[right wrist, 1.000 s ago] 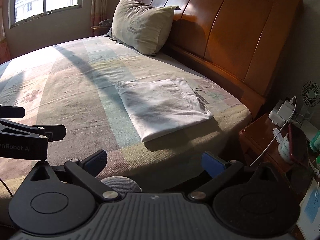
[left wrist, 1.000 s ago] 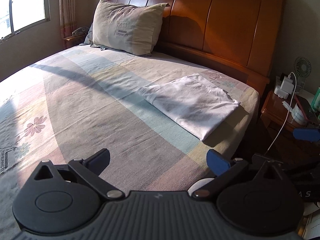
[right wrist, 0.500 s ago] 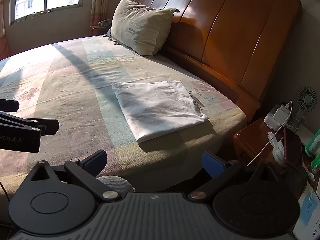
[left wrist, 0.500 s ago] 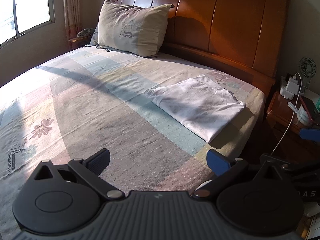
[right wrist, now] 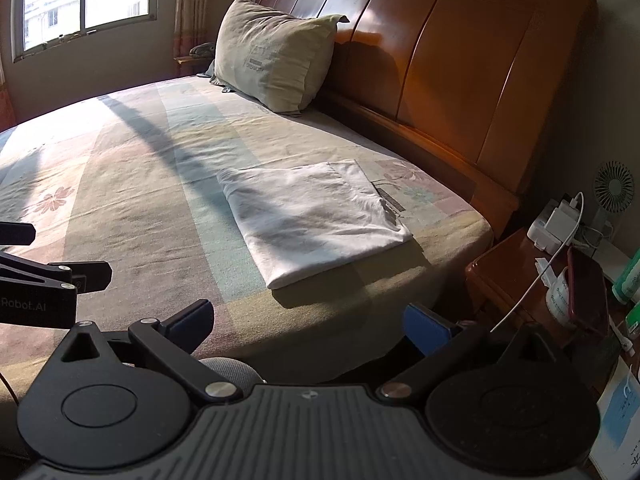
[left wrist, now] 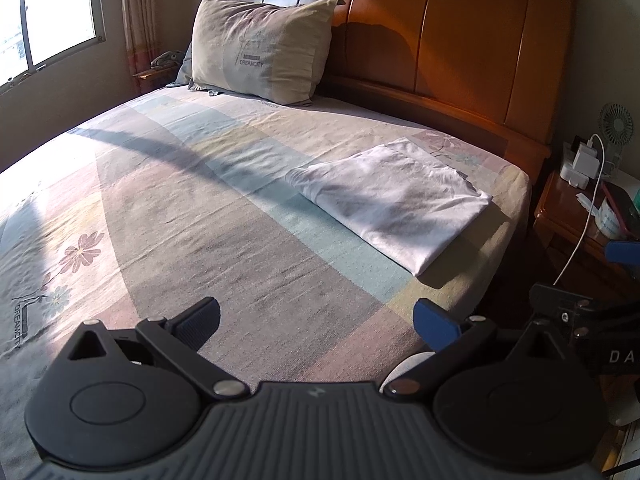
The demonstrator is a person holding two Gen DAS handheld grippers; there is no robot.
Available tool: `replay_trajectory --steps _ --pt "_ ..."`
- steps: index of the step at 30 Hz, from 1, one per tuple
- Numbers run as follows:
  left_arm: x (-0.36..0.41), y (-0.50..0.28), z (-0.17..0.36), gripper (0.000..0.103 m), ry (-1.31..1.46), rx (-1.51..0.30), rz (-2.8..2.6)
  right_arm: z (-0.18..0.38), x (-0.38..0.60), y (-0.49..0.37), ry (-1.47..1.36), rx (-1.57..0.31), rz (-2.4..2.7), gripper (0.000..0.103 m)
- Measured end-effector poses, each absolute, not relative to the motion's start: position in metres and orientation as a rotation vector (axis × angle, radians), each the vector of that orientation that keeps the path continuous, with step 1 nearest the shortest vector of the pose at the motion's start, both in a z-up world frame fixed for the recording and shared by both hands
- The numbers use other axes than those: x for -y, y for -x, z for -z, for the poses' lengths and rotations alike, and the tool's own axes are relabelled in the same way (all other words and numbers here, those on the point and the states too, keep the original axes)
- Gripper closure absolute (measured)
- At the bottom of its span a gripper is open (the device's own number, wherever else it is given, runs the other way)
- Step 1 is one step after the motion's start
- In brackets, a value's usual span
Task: Fold clothes
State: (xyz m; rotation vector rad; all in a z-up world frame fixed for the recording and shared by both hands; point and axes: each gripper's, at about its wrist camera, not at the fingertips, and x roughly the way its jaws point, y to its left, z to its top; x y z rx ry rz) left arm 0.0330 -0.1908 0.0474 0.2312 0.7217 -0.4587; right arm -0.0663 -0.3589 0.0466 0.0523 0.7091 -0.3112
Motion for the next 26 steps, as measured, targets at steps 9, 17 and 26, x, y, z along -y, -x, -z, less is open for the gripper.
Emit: replay_trajectory --steps 9,17,26 --pt "0.1930 -0.0340 -0.0461 0.001 -0.236 -0.726 0.460 -0.0522 0.3641 0.0642 -0.086 -0.692 0.302 0.000" --pt "0.1942 -0.0318 -0.0464 0.001 -0.239 -0.726 0.467 -0.0497 0.3650 0.0639 -0.094 -0.701 0.297 0.000" --pt "0.1948 -0.0308 -0.0467 0.001 -0.238 -0.719 0.473 -0.0491 0.3666 0.0646 -0.102 -0.703 0.295 0.000"
